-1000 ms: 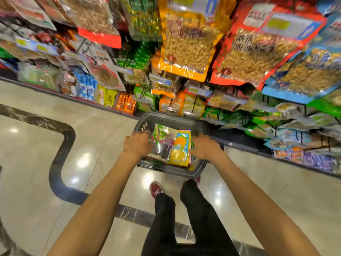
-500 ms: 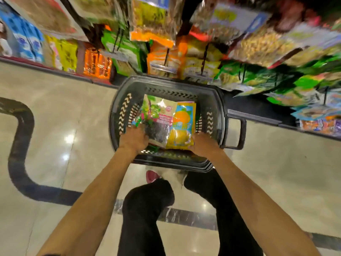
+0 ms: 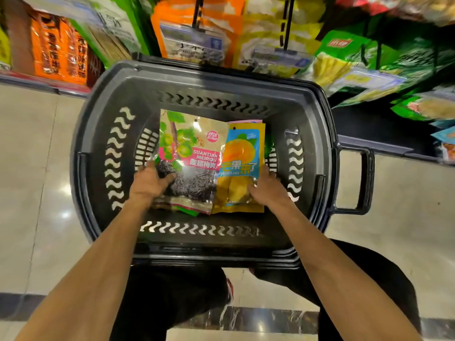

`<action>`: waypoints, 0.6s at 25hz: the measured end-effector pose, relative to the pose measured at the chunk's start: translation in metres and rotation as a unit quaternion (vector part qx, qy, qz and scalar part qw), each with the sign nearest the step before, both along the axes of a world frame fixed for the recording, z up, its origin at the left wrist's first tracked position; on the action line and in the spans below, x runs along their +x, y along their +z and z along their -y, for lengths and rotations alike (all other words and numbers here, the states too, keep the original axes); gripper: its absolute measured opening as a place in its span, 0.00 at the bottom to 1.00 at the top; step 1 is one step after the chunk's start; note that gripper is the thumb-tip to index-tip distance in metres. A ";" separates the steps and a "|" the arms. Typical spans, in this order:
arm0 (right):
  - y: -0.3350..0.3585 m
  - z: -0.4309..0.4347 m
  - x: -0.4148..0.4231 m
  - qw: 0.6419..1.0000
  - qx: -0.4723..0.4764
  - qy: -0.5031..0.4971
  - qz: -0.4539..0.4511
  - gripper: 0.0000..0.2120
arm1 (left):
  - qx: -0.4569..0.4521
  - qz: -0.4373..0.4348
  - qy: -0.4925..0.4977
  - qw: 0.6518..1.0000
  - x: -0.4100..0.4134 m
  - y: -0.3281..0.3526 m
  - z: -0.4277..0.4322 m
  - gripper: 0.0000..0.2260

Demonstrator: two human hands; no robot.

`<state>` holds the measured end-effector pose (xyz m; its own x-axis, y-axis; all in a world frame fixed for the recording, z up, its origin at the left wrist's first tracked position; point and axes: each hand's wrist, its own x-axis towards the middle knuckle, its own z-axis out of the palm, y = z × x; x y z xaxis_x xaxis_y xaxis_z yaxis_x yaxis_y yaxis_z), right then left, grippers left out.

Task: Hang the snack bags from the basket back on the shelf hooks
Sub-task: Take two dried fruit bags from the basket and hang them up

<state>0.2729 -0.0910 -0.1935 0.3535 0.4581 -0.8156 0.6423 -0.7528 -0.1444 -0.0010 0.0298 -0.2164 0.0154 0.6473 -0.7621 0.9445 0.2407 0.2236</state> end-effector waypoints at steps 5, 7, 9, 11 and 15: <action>-0.006 0.005 -0.002 0.980 0.082 -0.182 -0.005 0.26 | 0.029 0.032 0.111 0.993 0.005 -0.003 0.009 0.32; -0.005 0.008 -0.004 0.955 0.112 -0.269 -0.063 0.21 | -0.009 0.045 0.140 0.989 0.000 0.000 0.010 0.31; -0.006 0.011 -0.005 0.932 0.130 -0.319 -0.109 0.21 | -0.041 0.062 0.161 0.984 -0.007 0.000 0.011 0.35; -0.005 0.014 -0.008 0.922 0.132 -0.338 -0.131 0.22 | -0.064 0.113 0.193 0.973 -0.009 0.013 0.013 0.37; 0.021 0.019 -0.022 0.935 0.143 -0.300 -0.127 0.25 | -0.026 0.164 0.160 0.973 -0.011 0.036 0.019 0.41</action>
